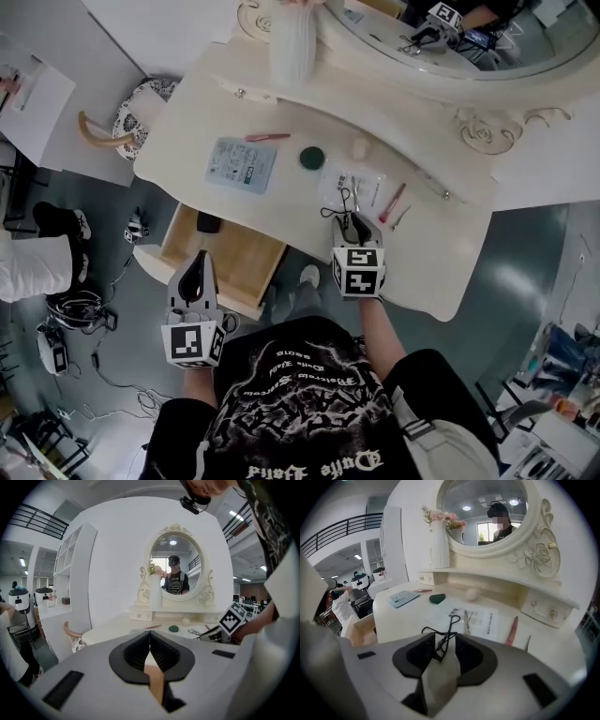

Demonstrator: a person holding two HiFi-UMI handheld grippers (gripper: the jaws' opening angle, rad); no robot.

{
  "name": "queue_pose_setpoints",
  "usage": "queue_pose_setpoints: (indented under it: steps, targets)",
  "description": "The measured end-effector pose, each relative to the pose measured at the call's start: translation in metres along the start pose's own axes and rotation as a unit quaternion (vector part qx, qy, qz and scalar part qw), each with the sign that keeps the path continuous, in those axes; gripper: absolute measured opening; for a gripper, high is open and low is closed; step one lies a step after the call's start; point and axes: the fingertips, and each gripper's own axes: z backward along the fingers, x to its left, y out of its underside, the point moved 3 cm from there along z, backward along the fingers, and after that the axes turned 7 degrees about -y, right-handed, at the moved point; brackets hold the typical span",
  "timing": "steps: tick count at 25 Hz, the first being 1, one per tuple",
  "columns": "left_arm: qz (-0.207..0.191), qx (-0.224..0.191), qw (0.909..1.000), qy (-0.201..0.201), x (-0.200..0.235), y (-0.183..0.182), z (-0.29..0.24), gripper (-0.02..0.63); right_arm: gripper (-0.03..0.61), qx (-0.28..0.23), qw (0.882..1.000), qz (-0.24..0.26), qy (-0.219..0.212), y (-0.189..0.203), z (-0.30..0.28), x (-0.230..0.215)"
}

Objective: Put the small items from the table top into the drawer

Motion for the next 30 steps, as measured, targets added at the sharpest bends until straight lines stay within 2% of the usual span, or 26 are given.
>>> queue_pose_setpoints:
  steps: [3, 9, 19, 30]
  targets:
    - [0.001, 0.001, 1.0000, -0.002, 0.003, 0.001, 0.001, 0.015, 0.101, 0.009, 1.000, 0.001, 0.014, 0.001, 0.000, -0.003]
    - [0.001, 0.000, 1.0000, -0.004, 0.008, -0.001, 0.000, 0.015, 0.048, 0.015, 0.999, 0.002, 0.035, 0.001, -0.002, -0.008]
    - [-0.001, -0.006, 1.0000, -0.005, 0.015, -0.003, 0.001, 0.015, 0.043, 0.002, 0.999, -0.007, 0.038, -0.001, 0.001, -0.010]
    - [0.012, -0.016, 0.9998, -0.009, 0.021, -0.002, 0.007, 0.015, 0.043, -0.031, 0.999, 0.013, 0.031, -0.021, 0.015, 0.002]
